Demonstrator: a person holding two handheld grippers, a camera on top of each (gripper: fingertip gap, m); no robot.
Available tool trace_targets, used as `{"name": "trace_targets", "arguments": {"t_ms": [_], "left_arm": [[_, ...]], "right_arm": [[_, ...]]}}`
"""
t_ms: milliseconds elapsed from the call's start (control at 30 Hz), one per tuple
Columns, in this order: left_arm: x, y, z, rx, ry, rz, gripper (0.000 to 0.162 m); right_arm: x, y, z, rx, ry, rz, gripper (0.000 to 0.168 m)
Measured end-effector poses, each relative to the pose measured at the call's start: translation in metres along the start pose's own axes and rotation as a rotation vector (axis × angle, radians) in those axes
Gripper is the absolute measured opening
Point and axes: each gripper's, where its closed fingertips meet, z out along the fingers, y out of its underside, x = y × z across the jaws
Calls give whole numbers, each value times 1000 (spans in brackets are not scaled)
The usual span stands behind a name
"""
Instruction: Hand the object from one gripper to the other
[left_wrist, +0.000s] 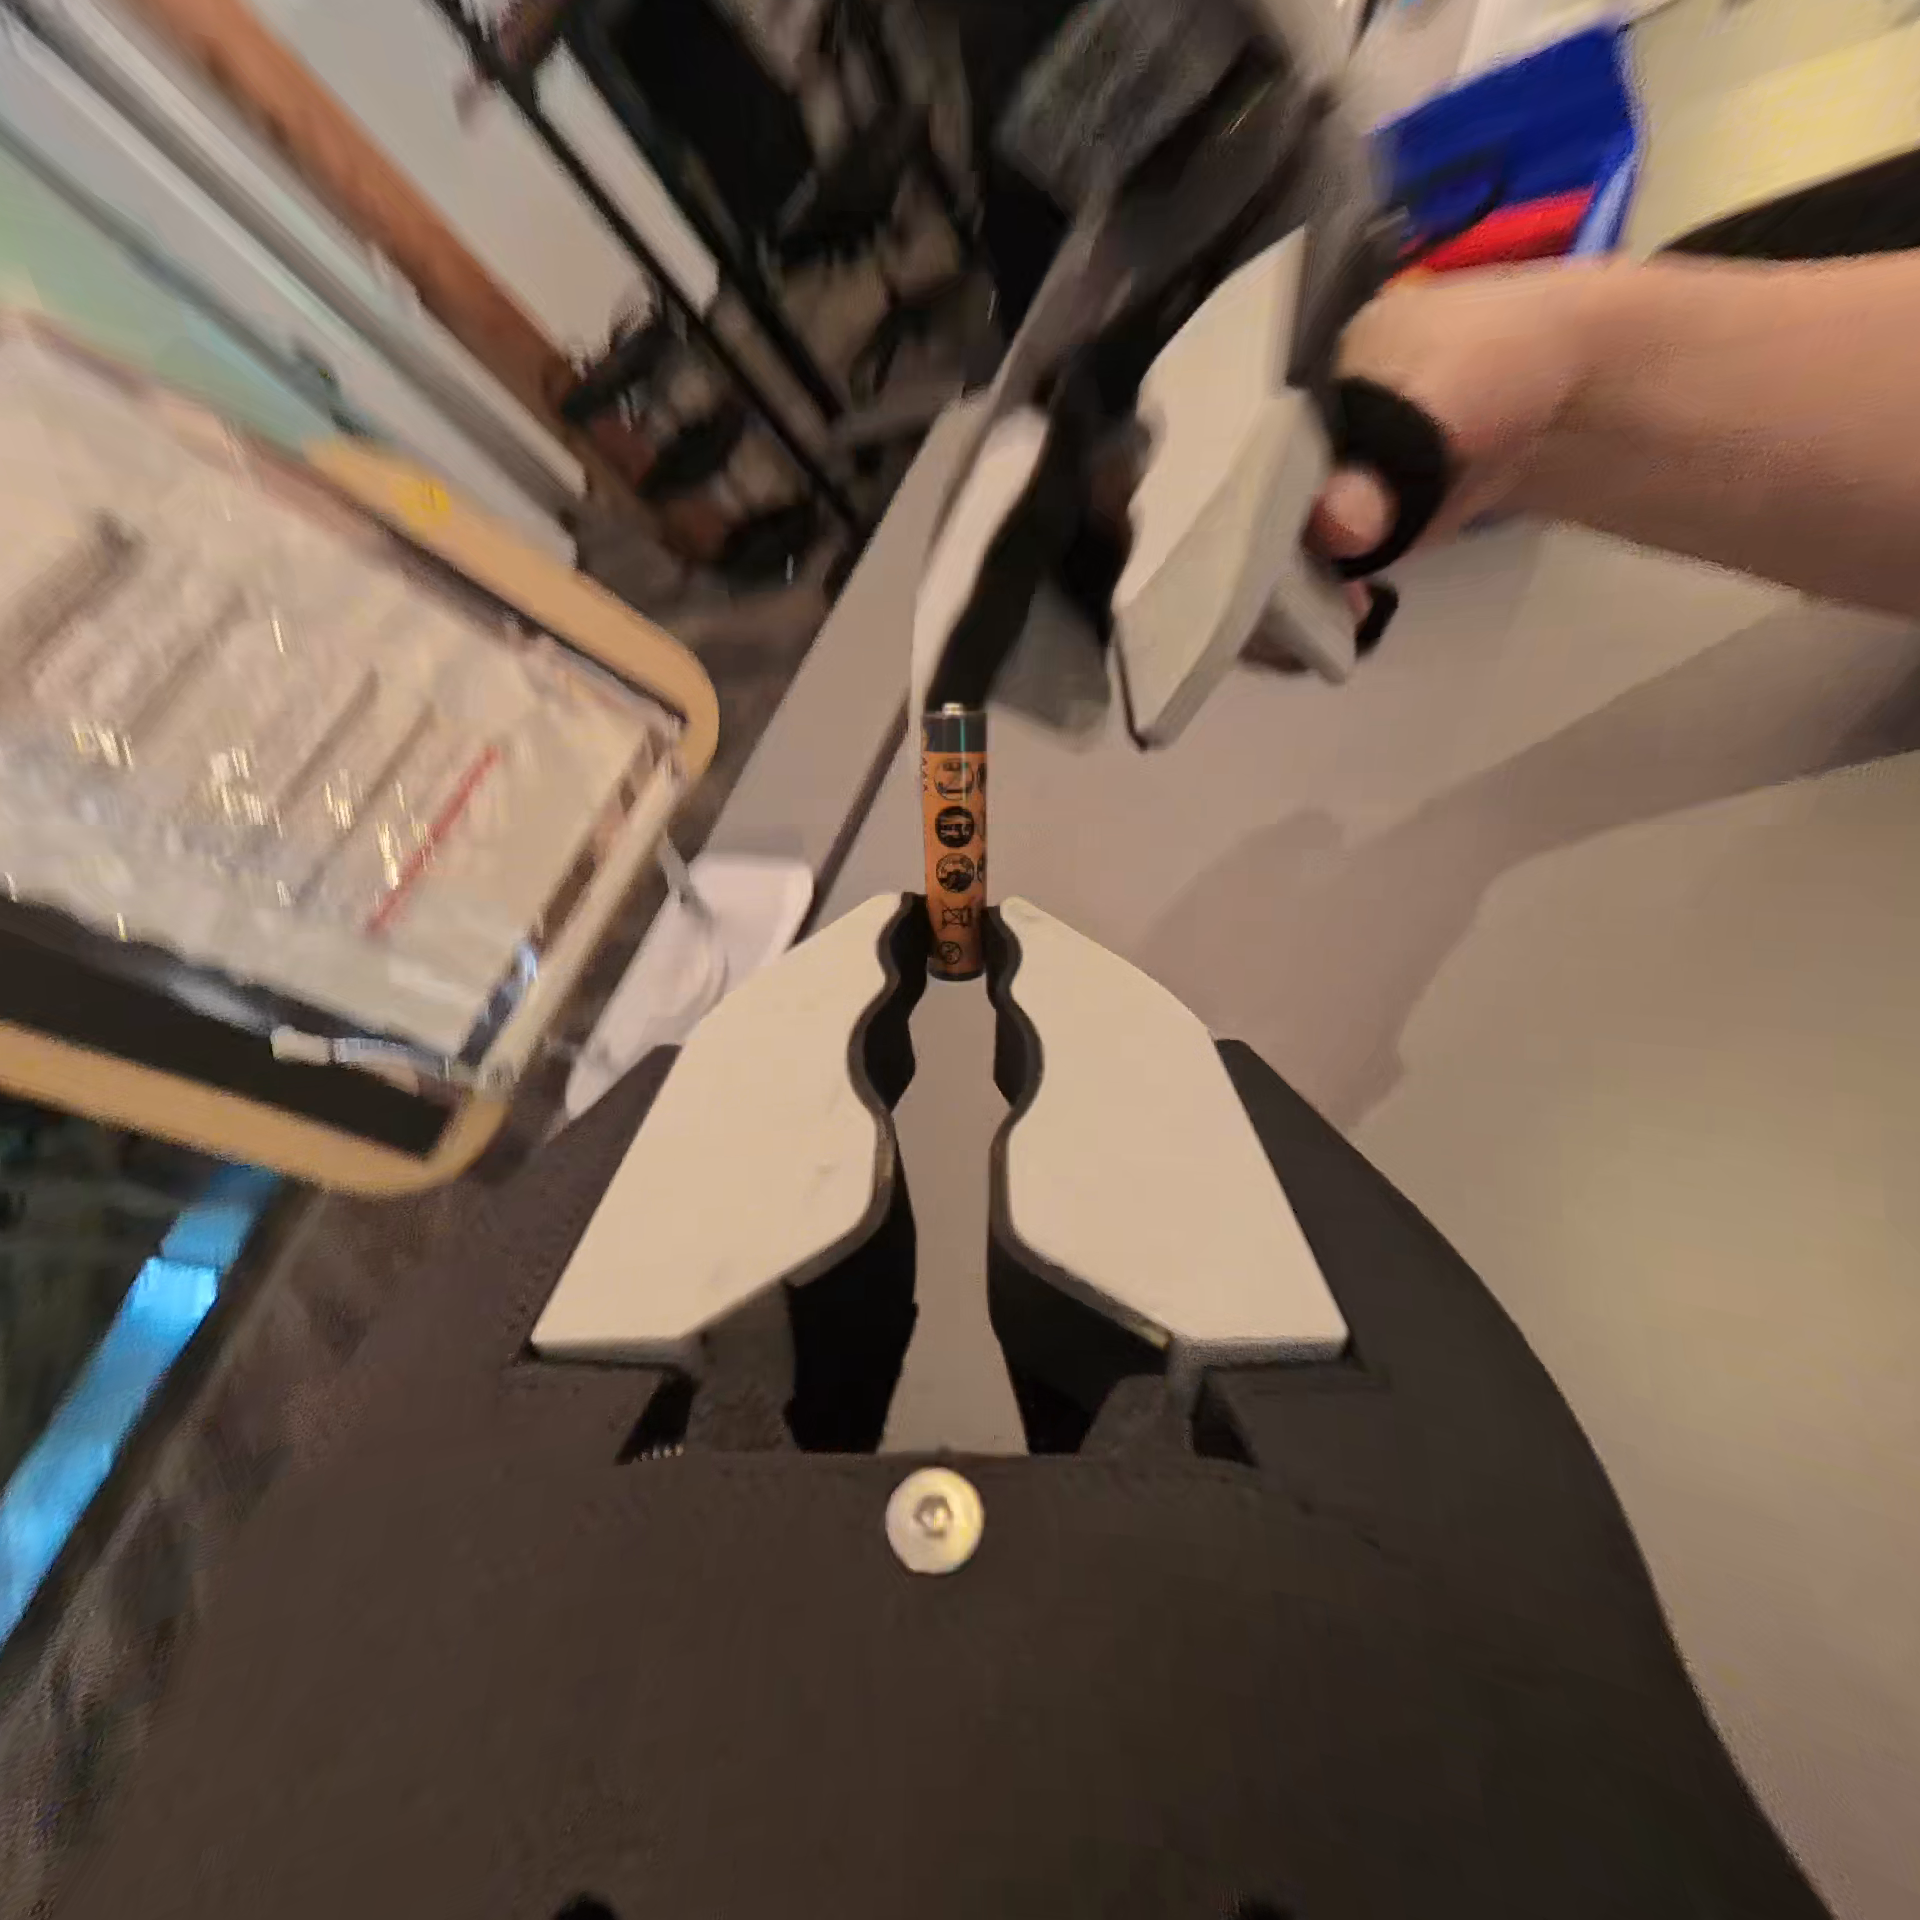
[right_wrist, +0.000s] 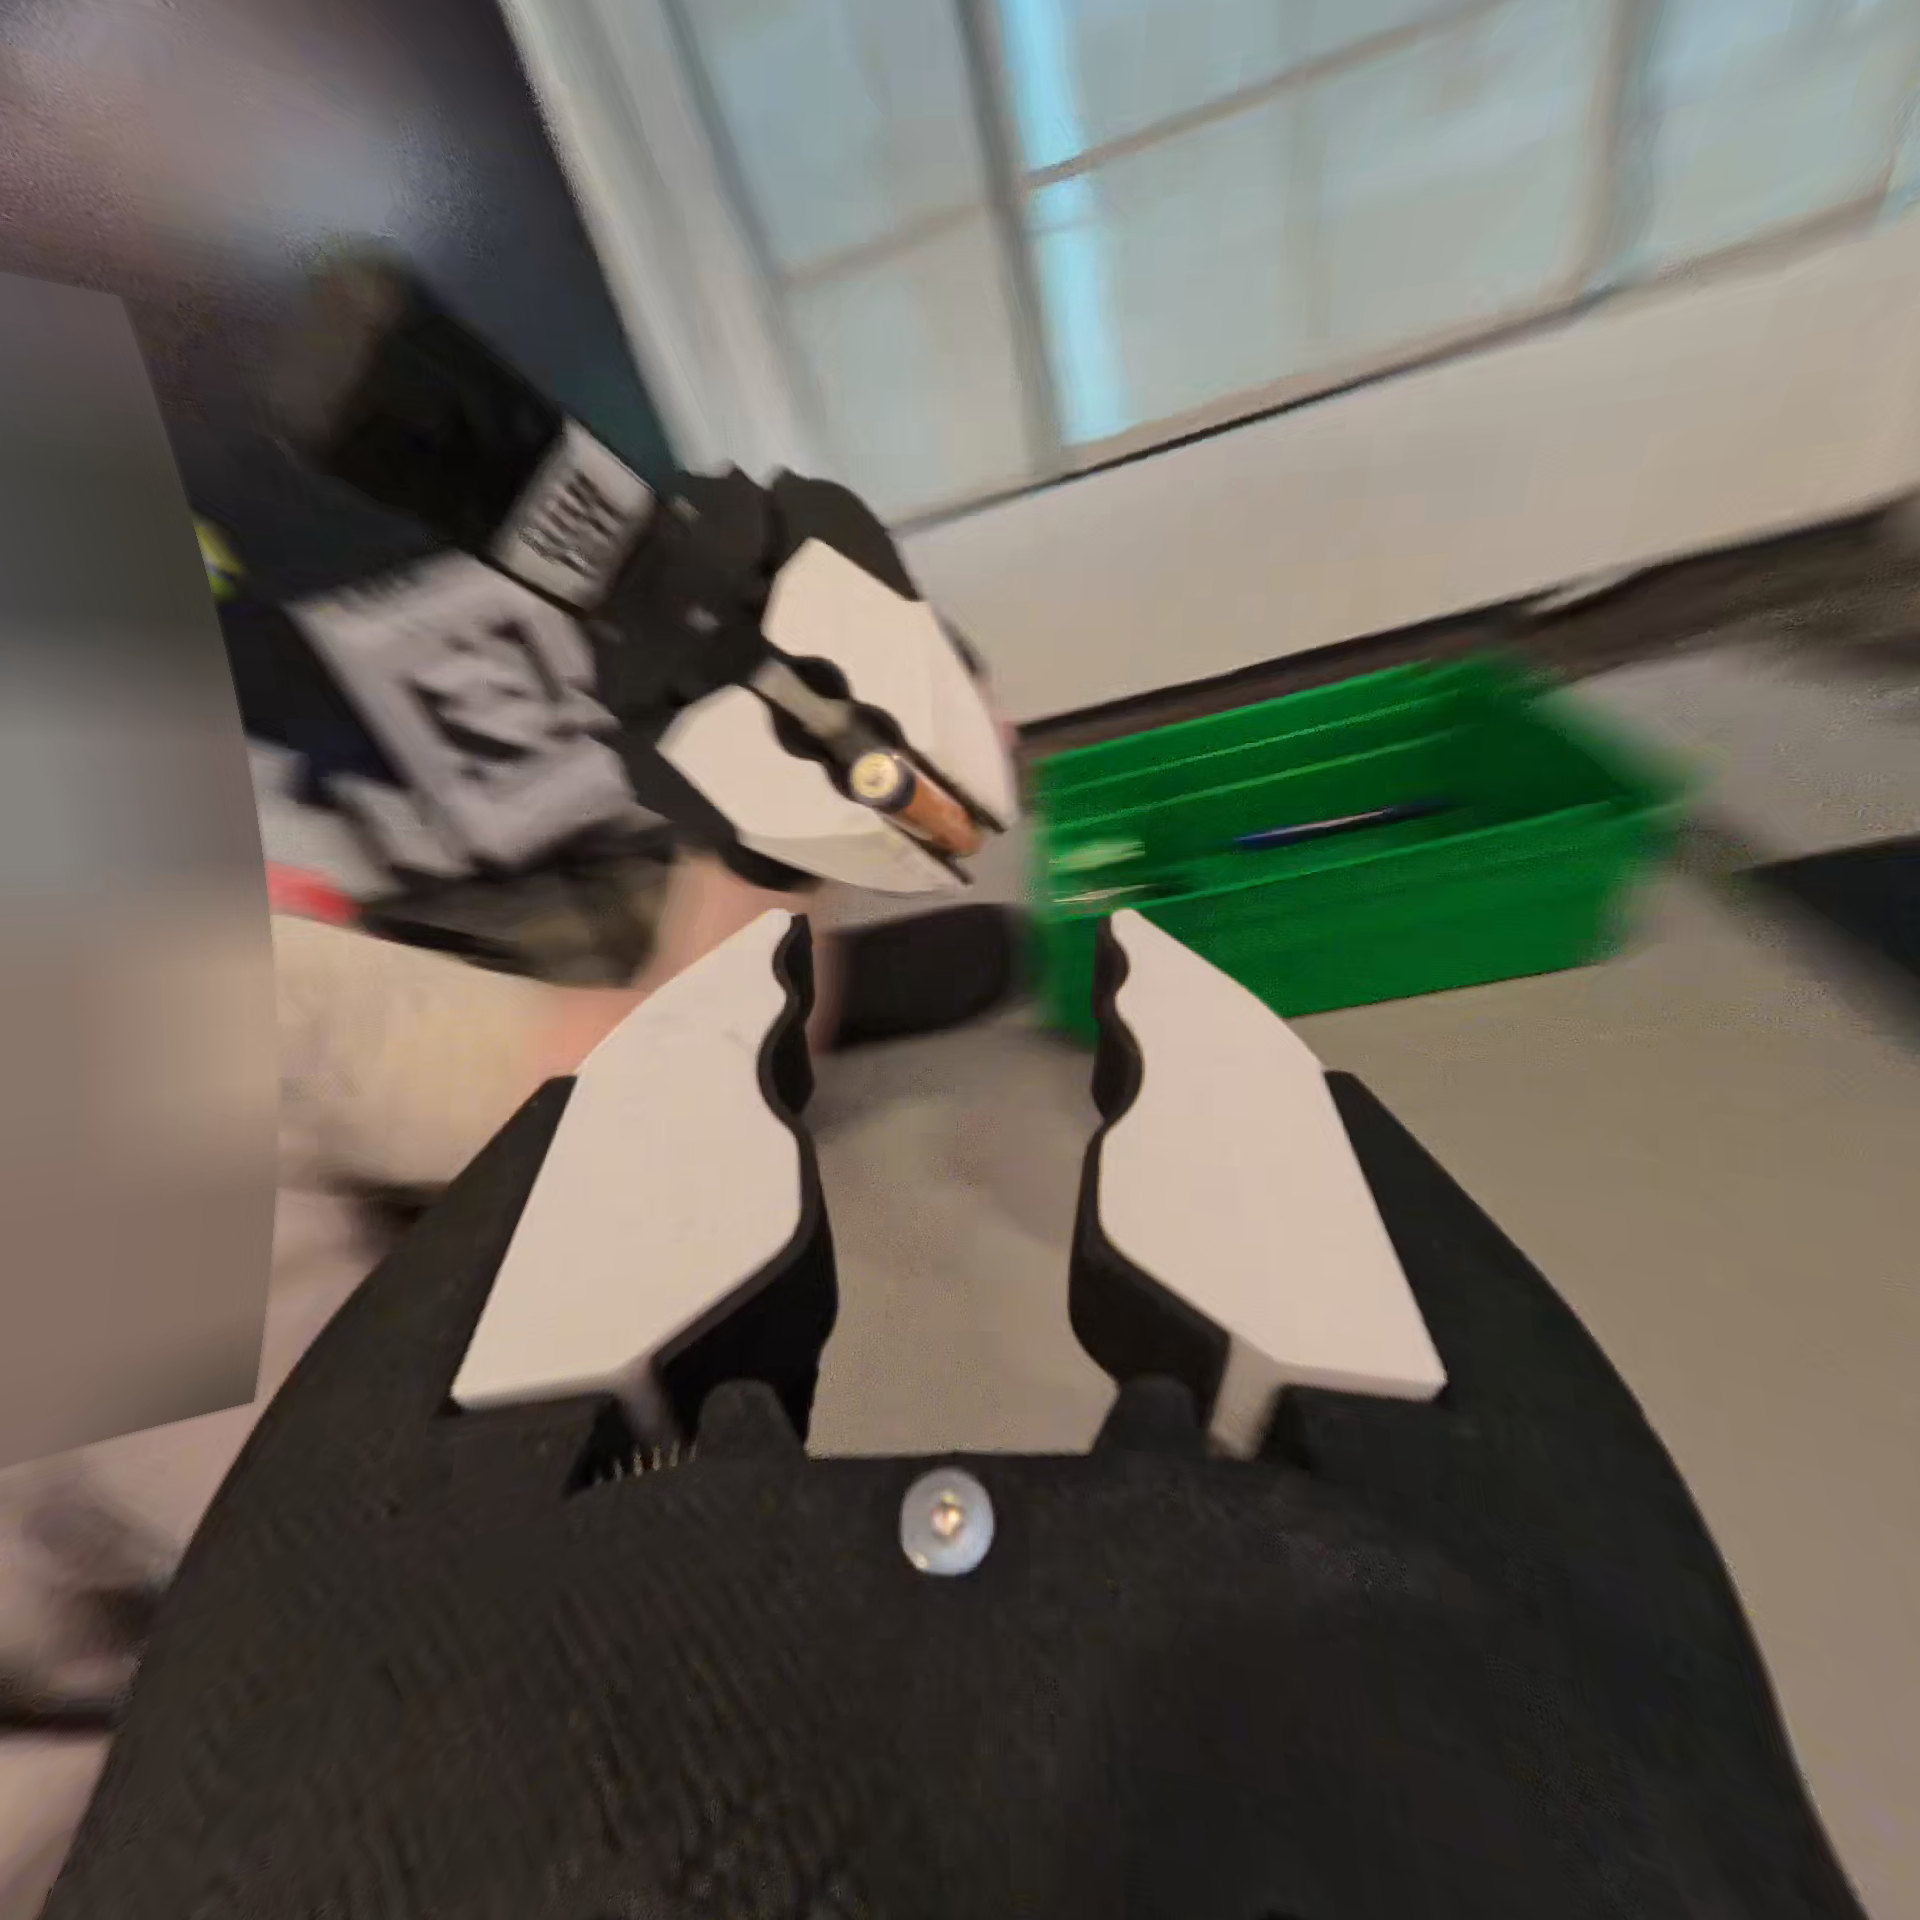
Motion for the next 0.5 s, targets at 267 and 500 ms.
{"name": "trace_targets", "arguments": {"t_ms": [267,500], "left_arm": [[21,41,15,-268,246,-412,11],[27,47,28,-314,287,-556,10]], "right_arm": [[2,4,3,-359,721,-1597,26],[22,34,19,-540,722,-1722,19]]}}
